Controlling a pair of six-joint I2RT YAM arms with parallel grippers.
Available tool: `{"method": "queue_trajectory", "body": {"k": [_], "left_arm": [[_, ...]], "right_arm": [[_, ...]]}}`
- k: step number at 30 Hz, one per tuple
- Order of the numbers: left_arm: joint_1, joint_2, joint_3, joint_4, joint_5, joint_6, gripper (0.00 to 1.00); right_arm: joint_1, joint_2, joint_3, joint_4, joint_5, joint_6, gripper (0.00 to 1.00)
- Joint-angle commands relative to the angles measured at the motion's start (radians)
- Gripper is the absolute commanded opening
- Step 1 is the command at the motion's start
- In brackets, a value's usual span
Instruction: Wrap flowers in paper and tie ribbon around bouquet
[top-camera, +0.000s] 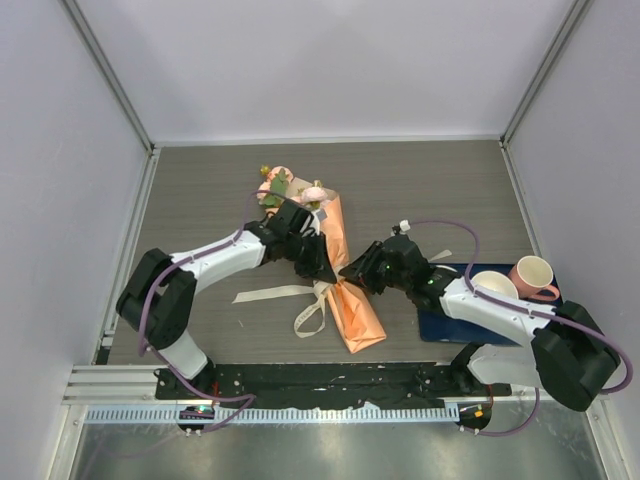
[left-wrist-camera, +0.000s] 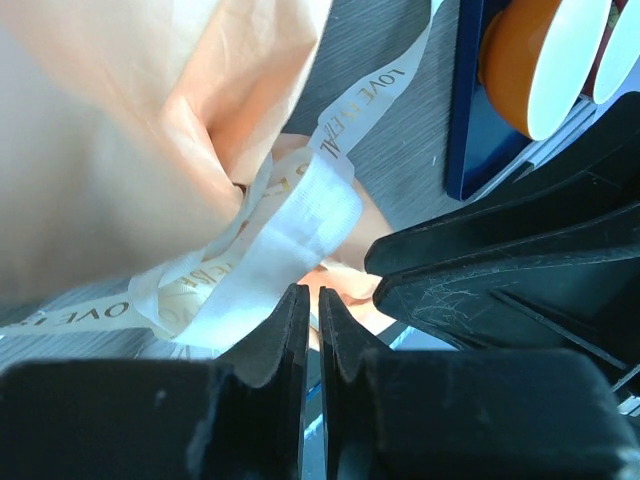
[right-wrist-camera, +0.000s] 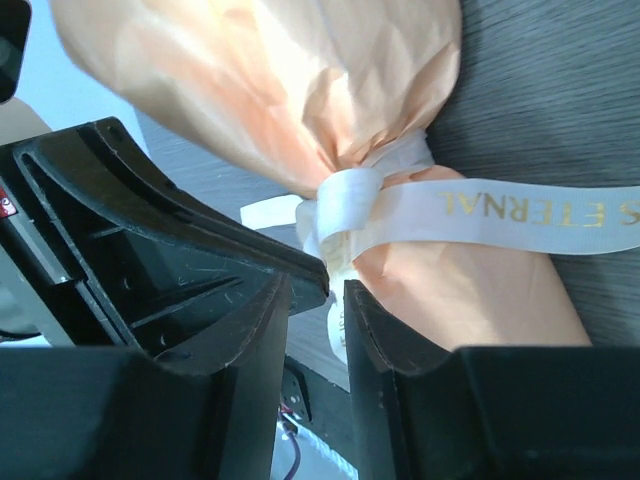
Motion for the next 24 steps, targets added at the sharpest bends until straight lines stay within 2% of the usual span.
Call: {"method": "queue_trajectory", "body": {"k": [1,12,24], "left_arm": [[0.0,-0.104,-0.008,-0.014,-0.022,0.01,0.12],[0.099,-0.279,-0.054,-0.092,-0.056,0.036,0.21],[0.099,-0.287,-0.097,-0.055,-0.021,0.021,0.2]], "right_arm": [[0.014,-0.051,0.016,-0.007,-0.019,-0.016,0.36],[0.048,0.09,0.09,0.035,-0.026,0.003,0.36],[0.054,0.15,0.125,0.046,0.001,0.012,0.3]]}}
